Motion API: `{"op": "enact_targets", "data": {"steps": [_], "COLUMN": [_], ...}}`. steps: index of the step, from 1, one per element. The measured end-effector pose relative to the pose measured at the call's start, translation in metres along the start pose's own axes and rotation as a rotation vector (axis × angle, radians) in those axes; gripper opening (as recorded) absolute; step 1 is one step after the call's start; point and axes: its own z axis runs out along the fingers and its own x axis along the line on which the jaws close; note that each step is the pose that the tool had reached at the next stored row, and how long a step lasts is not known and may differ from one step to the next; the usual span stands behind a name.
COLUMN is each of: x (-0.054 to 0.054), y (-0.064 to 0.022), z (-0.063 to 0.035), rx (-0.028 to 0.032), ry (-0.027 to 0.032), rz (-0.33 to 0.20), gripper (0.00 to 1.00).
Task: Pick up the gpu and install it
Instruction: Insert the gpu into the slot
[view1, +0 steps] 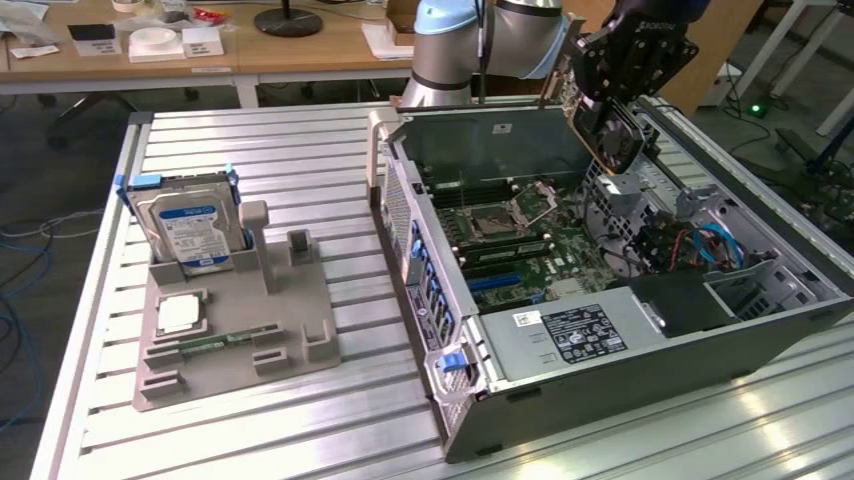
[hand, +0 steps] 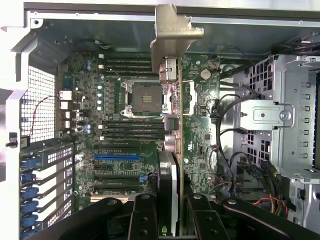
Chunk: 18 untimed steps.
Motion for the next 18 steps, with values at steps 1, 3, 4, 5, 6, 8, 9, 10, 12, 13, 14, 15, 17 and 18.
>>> {"op": "enact_targets", "data": {"steps": [1,3,4,5,6,8,9,10,12,13,14,15,17,18], "x": [0.0,0.0,0.0,0.0,0.0,0.0,0.0,0.0,0.0,0.0,0.0,0.0,0.0,0.0], "y": [0.0,0.0,0.0,0.0,0.0,0.0,0.0,0.0,0.0,0.0,0.0,0.0,0.0,0.0], "z": [0.0,0.0,0.0,0.0,0.0,-0.0001,0.0,0.0,0.0,0.0,0.0,0.0,0.0,0.0], "rx": [0.0,-0.0001,-0.0001,0.0001,0.0001,0.0002,0.0001,0.0,0.0,0.0,0.0001,0.0,0.0,0.0], "ry": [0.0,0.0002,0.0006,0.0012,0.0019,0.0031,0.0037,0.0044,0.0058,0.0064,0.007,0.0077,0.009,0.0097], "rz": [0.0,-0.004,-0.011,-0.022,-0.034,-0.056,-0.068,-0.081,-0.107,-0.119,-0.131,-0.142,-0.166,-0.179], "gripper": [0.28,0.28,0.28,0.28,0.28,0.28,0.28,0.28,0.28,0.28,0.28,0.28,0.28,0.28]}}
